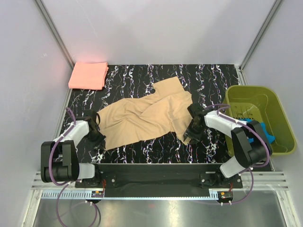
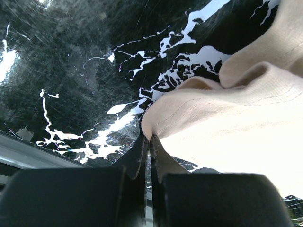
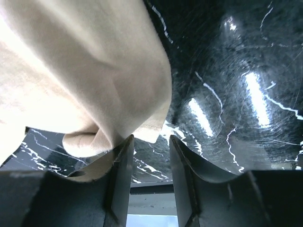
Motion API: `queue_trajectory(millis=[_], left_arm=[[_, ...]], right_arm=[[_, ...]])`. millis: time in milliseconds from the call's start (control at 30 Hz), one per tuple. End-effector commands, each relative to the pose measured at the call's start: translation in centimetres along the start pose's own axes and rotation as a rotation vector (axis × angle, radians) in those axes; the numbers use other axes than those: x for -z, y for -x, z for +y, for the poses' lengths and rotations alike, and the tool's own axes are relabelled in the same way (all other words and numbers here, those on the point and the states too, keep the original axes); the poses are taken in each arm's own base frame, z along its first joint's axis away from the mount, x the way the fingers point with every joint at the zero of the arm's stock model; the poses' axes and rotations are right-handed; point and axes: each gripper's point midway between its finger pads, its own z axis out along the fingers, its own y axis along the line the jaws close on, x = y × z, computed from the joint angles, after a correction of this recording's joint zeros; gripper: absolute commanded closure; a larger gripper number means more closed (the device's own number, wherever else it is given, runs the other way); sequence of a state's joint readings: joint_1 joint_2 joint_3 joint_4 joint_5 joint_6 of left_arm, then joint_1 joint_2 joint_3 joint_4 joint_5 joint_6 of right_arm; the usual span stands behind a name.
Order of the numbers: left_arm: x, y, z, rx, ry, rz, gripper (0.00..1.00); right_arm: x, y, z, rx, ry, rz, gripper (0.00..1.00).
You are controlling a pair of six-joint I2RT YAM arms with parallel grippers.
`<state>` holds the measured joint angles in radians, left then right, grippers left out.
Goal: Fold and stack the t-shirts
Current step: Flatten the tshirt out
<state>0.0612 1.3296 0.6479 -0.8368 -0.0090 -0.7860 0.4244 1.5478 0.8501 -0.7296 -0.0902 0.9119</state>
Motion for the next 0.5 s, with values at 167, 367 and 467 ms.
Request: queue_trajectory(millis=[167, 367, 467], left_arm=[[-0.1, 1.5, -0.7, -0.001, -0.02, -0.049, 1.0], [0.0, 1.6, -1.0, 0.004, -0.027, -0.052, 1.0], [-0.1, 1.4, -1.0, 0.006, -0.03, -0.048, 1.0]], right_arm=[[-1.5, 1.1, 0.5, -0.001, -0.027, 0.008, 0.58], [-2.4, 0.8, -0.8, -0.048, -0.052, -0.008, 0.66], [-2.9, 1.2, -0.8, -0.063, -0.063, -0.019, 0.75]])
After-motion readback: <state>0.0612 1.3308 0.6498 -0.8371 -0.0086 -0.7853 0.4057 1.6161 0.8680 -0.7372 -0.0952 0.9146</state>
